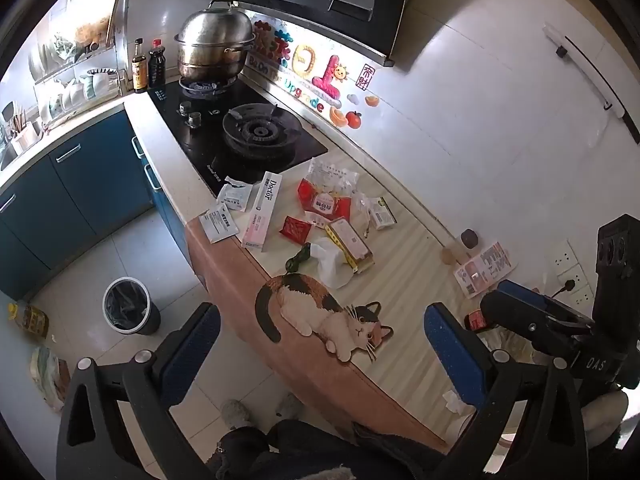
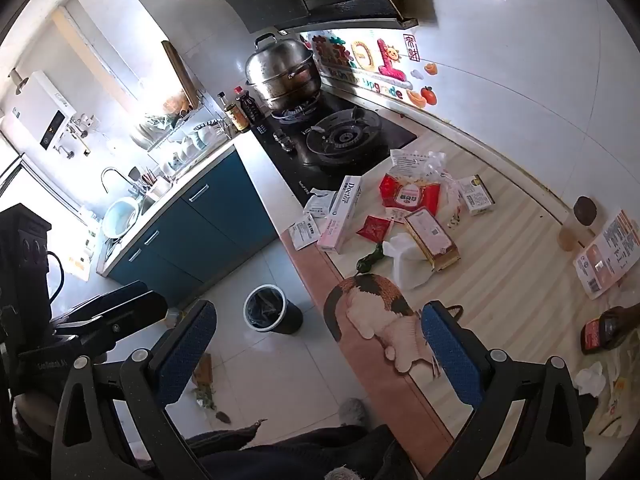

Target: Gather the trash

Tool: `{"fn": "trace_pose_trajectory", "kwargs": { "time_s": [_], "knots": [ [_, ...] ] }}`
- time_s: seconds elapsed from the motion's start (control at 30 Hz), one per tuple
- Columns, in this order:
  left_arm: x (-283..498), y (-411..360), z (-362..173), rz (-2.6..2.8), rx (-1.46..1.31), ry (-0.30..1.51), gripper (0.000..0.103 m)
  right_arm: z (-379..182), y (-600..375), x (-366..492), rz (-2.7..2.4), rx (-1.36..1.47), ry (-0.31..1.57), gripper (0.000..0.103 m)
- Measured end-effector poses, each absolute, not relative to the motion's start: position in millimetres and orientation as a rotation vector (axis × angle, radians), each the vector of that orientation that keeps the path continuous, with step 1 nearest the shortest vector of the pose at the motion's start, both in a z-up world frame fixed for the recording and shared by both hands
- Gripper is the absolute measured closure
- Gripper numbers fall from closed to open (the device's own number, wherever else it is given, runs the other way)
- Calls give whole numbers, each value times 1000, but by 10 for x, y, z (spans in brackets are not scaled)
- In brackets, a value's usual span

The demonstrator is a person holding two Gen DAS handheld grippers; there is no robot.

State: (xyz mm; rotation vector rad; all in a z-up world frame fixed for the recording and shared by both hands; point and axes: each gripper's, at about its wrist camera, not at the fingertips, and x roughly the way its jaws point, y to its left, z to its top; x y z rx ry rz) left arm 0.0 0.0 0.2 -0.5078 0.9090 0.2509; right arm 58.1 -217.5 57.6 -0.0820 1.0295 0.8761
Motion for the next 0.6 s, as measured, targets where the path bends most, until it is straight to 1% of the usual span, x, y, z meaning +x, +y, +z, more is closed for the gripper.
{"fn": "trace_pose_trajectory", "kwargs": {
  "time_s": [0.6],
  "knots": [
    [-7,73,61,258,-507,889,0,596,-2176,597,878,-83,1027,0]
  ]
}}
